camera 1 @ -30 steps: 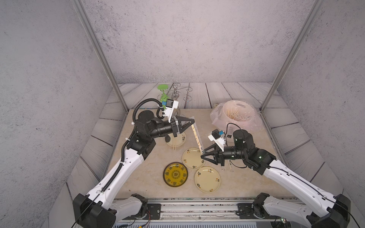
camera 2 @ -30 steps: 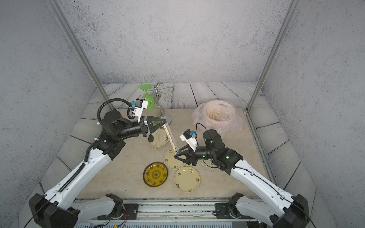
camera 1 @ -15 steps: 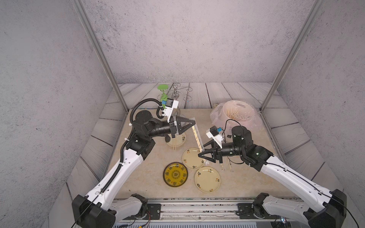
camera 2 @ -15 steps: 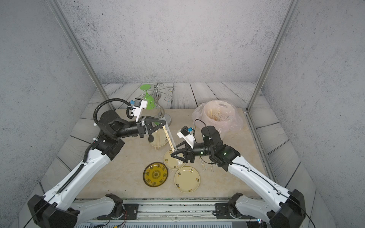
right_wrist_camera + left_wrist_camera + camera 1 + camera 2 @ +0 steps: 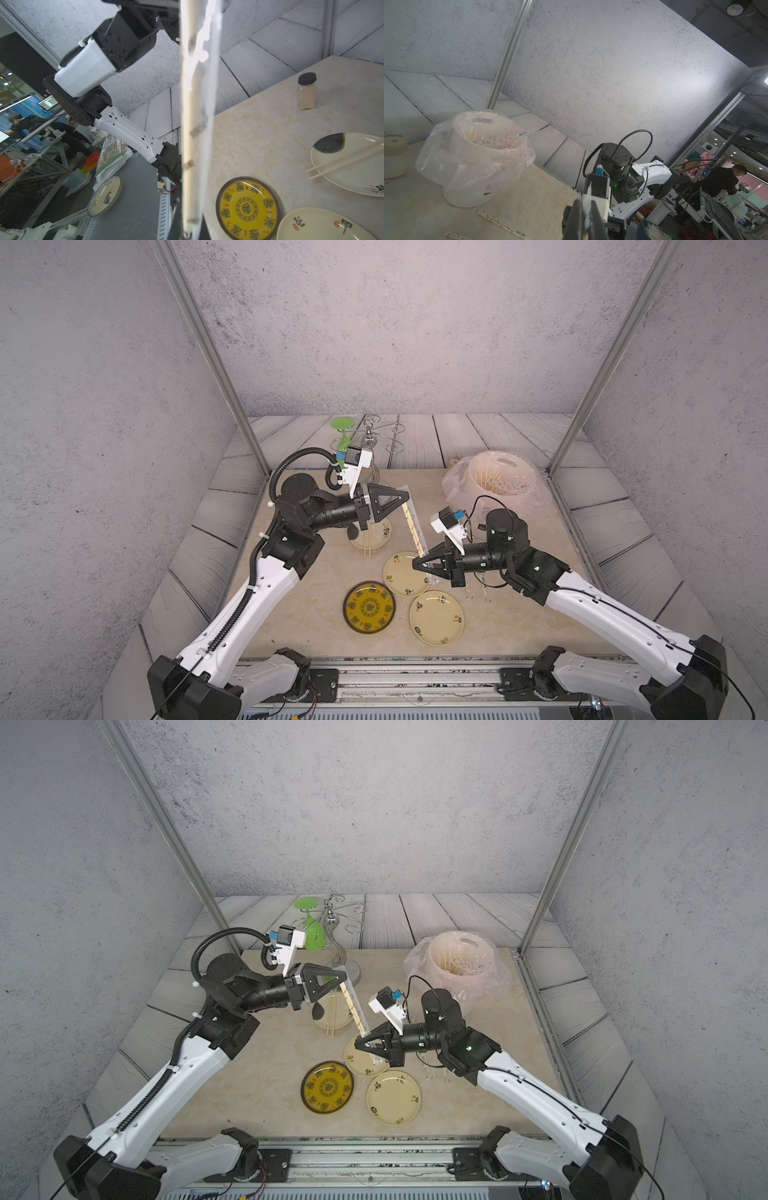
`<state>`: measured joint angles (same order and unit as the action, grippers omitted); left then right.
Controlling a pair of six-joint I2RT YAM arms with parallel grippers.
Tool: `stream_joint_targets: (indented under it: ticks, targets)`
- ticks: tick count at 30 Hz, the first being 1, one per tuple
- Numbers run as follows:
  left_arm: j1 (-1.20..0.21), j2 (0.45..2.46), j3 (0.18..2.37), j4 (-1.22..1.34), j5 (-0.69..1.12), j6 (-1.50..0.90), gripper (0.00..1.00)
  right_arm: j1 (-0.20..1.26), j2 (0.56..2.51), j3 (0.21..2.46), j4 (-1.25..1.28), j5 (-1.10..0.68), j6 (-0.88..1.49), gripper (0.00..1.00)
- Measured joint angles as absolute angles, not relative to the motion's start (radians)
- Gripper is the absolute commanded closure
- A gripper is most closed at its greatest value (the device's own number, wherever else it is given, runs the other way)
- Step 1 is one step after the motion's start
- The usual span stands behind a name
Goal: Remove the packaging of disposable chopsticks
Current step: Pick up the disposable chopsticks from the center of the board, then remove the packet bag from the disposable chopsticks.
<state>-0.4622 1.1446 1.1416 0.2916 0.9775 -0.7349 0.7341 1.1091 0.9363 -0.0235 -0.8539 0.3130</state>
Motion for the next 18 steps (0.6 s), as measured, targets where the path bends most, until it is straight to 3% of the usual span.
stream_joint_targets:
  ticks: [2, 4, 15, 18]
  targets:
    - [-0.462, 1.139, 1.142, 0.284, 0.966, -0.723, 0.59, 0.734, 1.109, 0.935, -0.019, -0.848, 0.316, 1.00]
    - [-0.462, 1.126, 1.142, 0.262, 0.950, -0.709, 0.50, 0.735, 1.109, 0.932, -0.013, -0.843, 0.318, 1.00]
    - [-0.462, 1.085, 1.156, 0.187, 0.928, -0.636, 0.56, 0.736, 1.108, 0.917, -0.011, -0.880, 0.314, 1.00]
    - [-0.462, 1.093, 1.156, 0.179, 0.928, -0.633, 0.64, 0.738, 1.107, 0.916, -0.011, -0.892, 0.313, 1.00]
